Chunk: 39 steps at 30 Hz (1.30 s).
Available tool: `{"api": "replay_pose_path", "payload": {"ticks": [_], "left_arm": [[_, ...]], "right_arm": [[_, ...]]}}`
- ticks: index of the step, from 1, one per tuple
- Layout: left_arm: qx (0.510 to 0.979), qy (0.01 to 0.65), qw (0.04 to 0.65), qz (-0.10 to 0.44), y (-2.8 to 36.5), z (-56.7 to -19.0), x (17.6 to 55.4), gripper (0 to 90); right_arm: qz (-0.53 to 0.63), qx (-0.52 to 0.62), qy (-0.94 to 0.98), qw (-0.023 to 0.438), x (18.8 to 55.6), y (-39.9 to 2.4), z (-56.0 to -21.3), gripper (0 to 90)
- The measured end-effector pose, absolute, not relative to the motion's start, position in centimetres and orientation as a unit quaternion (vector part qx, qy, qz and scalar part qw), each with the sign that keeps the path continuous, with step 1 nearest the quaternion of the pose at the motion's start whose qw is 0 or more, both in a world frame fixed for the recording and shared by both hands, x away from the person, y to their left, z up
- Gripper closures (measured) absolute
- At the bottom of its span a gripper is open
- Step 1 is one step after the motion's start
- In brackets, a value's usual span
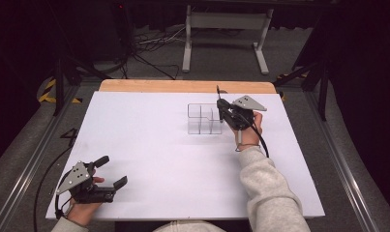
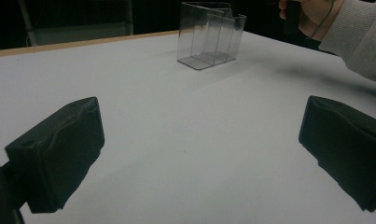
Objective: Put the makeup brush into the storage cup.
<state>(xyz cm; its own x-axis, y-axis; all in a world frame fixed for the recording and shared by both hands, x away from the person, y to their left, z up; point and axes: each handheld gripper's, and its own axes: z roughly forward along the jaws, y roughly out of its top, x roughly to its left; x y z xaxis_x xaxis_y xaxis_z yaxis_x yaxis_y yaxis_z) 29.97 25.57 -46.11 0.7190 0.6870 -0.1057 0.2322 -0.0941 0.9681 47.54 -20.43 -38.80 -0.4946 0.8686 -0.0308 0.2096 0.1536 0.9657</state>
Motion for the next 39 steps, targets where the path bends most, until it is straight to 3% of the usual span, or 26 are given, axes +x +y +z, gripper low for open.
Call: {"api": "replay_pose_path", "payload": {"ticks": [9, 11, 12, 13, 24, 25, 34, 39], "left_arm": [[0.714, 0.322, 0.591, 0.191, 25.6, -46.1, 29.9, 0.9], [0.714, 0.322, 0.591, 0.191, 25.6, -46.1, 29.9, 0.9], [0.714, 0.322, 0.591, 0.191, 25.6, -46.1, 29.9, 0.9], [0.714, 0.322, 0.592, 0.191, 25.5, -46.1, 30.0, 0.9], [0.715, 0.322, 0.592, 0.187, 25.5, -46.1, 30.0, 0.9], [0.715, 0.322, 0.592, 0.188, 25.5, -46.1, 30.0, 0.9], [0.713, 0.320, 0.596, 0.185, 25.4, -46.0, 30.1, 0.9], [0.713, 0.320, 0.596, 0.185, 25.4, -46.0, 30.1, 0.9]], "right_arm": [[0.516, 0.396, 0.694, 0.308, 47.4, -20.5, -38.8, 77.7], [0.521, 0.389, 0.695, 0.306, 47.4, -20.6, -38.6, 64.8], [0.521, 0.389, 0.695, 0.306, 47.4, -20.6, -38.6, 64.8], [0.530, 0.377, 0.696, 0.304, 47.3, -20.8, -38.3, 52.4], [0.563, 0.340, 0.693, 0.296, 45.7, -21.1, -36.4, 25.3], [0.564, 0.336, 0.694, 0.295, 45.3, -21.2, -36.1, 18.0], [0.566, 0.307, 0.714, 0.275, 43.5, -22.0, -34.9, 5.3], [0.574, 0.301, 0.714, 0.265, 42.8, -22.4, -34.6, 4.3]]}}
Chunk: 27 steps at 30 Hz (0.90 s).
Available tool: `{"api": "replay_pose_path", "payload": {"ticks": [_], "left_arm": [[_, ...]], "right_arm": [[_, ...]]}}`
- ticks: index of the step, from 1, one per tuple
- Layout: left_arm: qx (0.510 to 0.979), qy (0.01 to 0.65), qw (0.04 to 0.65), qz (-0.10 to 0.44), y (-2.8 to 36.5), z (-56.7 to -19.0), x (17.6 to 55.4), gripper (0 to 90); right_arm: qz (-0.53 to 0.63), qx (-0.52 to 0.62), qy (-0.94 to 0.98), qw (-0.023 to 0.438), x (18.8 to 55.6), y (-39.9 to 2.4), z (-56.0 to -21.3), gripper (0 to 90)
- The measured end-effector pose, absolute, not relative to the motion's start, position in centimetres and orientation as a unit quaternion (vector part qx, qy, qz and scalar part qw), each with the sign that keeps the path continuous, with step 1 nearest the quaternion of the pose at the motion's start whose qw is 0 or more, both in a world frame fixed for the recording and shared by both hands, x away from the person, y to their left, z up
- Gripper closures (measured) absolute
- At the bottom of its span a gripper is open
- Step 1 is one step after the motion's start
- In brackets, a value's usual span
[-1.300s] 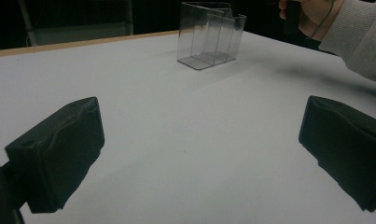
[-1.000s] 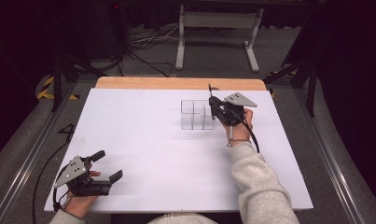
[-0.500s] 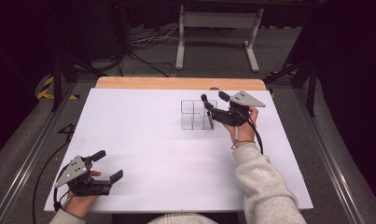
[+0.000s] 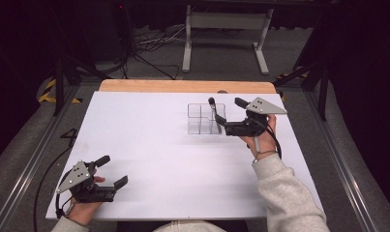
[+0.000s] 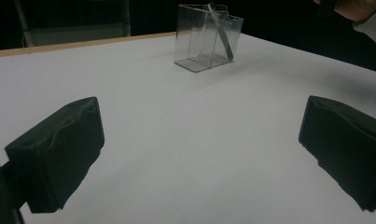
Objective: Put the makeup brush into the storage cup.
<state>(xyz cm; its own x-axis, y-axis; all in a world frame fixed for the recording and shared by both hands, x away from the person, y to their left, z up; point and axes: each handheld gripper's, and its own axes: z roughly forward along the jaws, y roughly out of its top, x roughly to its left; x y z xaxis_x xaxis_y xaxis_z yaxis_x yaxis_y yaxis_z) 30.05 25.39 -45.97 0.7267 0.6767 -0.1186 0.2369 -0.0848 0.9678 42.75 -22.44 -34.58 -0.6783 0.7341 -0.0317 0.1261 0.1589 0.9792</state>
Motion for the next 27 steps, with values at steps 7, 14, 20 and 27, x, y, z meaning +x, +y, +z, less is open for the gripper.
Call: {"api": "replay_pose_path", "payload": {"ticks": [7, 14, 20, 27], "left_arm": [[0.712, 0.322, 0.596, 0.183, 25.5, -45.9, 30.0, 0.9], [0.712, 0.322, 0.596, 0.182, 25.5, -45.9, 30.0, 0.9], [0.712, 0.322, 0.596, 0.182, 25.6, -45.9, 30.0, 0.9], [0.713, 0.323, 0.595, 0.182, 25.6, -45.9, 30.1, 0.9]], "right_arm": [[0.580, 0.295, 0.717, 0.251, 41.4, -23.5, -34.3, 2.8], [0.584, 0.293, 0.718, 0.241, 40.4, -24.8, -34.5, 0.8], [0.585, 0.288, 0.719, 0.239, 39.7, -26.2, -34.7, 0.3], [0.572, 0.281, 0.732, 0.241, 38.8, -27.2, -35.3, 0.2]]}}
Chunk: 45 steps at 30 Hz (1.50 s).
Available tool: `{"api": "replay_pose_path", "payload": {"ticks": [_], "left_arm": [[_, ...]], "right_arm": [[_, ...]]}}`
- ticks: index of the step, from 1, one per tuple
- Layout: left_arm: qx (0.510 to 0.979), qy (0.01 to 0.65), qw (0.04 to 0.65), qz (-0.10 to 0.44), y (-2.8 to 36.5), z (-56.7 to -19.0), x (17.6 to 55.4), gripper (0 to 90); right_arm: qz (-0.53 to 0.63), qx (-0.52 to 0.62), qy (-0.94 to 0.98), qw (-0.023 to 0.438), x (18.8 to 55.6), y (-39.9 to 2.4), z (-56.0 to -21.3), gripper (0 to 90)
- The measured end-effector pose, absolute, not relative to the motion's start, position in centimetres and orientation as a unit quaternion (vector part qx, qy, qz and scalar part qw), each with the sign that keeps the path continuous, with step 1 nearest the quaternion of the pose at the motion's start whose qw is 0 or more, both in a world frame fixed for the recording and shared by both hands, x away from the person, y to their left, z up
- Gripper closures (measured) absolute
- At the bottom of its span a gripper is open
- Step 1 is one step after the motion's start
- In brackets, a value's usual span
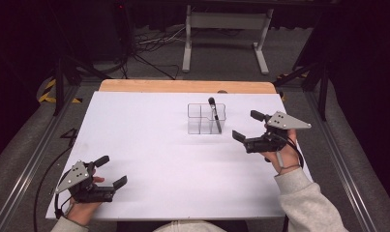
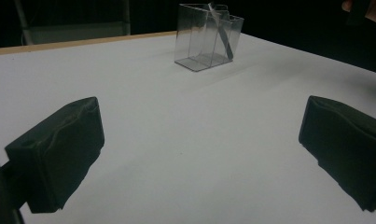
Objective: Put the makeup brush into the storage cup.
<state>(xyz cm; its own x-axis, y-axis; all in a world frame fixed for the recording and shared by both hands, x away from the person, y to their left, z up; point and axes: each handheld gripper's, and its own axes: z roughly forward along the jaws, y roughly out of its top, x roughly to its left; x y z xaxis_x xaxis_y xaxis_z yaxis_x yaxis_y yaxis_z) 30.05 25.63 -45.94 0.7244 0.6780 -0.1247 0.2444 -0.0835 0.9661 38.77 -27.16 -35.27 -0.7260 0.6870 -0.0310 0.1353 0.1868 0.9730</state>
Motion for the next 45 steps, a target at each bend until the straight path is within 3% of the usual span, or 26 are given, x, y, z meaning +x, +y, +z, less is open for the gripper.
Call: {"api": "replay_pose_path", "payload": {"ticks": [28, 45], "left_arm": [[0.714, 0.323, 0.596, 0.177, 25.7, -46.0, 30.1, 0.8], [0.713, 0.320, 0.600, 0.170, 25.7, -46.0, 30.0, 0.8]], "right_arm": [[0.555, 0.226, 0.767, 0.230, 35.4, -28.0, -39.4, 0.0], [0.557, 0.249, 0.756, 0.237, 34.5, -27.9, -42.3, 0.0]]}}
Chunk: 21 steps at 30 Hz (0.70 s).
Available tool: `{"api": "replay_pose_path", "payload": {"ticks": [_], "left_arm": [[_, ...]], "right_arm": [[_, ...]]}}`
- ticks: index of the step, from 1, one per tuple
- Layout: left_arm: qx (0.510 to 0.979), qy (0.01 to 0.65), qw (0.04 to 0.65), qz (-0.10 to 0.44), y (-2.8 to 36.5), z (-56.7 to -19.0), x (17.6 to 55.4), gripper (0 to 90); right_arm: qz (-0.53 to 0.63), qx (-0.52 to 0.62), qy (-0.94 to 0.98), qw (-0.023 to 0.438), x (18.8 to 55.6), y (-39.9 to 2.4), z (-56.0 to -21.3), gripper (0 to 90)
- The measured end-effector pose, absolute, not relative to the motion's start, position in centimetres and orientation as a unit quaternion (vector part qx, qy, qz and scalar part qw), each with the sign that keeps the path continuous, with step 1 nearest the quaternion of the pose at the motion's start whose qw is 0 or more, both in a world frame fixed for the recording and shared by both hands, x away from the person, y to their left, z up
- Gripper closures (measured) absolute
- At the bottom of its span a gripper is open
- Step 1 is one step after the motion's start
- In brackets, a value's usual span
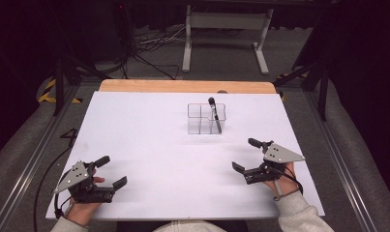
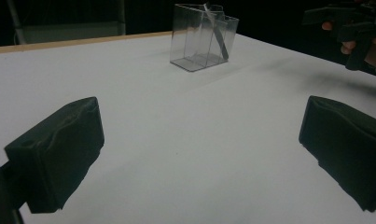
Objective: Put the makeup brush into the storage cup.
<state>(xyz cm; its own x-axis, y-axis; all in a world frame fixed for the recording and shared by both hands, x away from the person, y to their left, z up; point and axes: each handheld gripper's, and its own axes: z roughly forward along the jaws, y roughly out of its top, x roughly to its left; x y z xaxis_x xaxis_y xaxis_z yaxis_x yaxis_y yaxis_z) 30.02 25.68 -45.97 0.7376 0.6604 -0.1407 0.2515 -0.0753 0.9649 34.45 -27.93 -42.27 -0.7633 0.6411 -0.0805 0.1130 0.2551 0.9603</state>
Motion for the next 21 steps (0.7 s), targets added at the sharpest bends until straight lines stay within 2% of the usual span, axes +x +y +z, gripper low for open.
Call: {"api": "replay_pose_path", "payload": {"ticks": [21], "left_arm": [[0.710, 0.314, 0.610, 0.159, 25.8, -45.9, 30.0, 0.5]], "right_arm": [[0.555, 0.274, 0.754, 0.218, 33.8, -28.1, -44.9, 0.0]]}}
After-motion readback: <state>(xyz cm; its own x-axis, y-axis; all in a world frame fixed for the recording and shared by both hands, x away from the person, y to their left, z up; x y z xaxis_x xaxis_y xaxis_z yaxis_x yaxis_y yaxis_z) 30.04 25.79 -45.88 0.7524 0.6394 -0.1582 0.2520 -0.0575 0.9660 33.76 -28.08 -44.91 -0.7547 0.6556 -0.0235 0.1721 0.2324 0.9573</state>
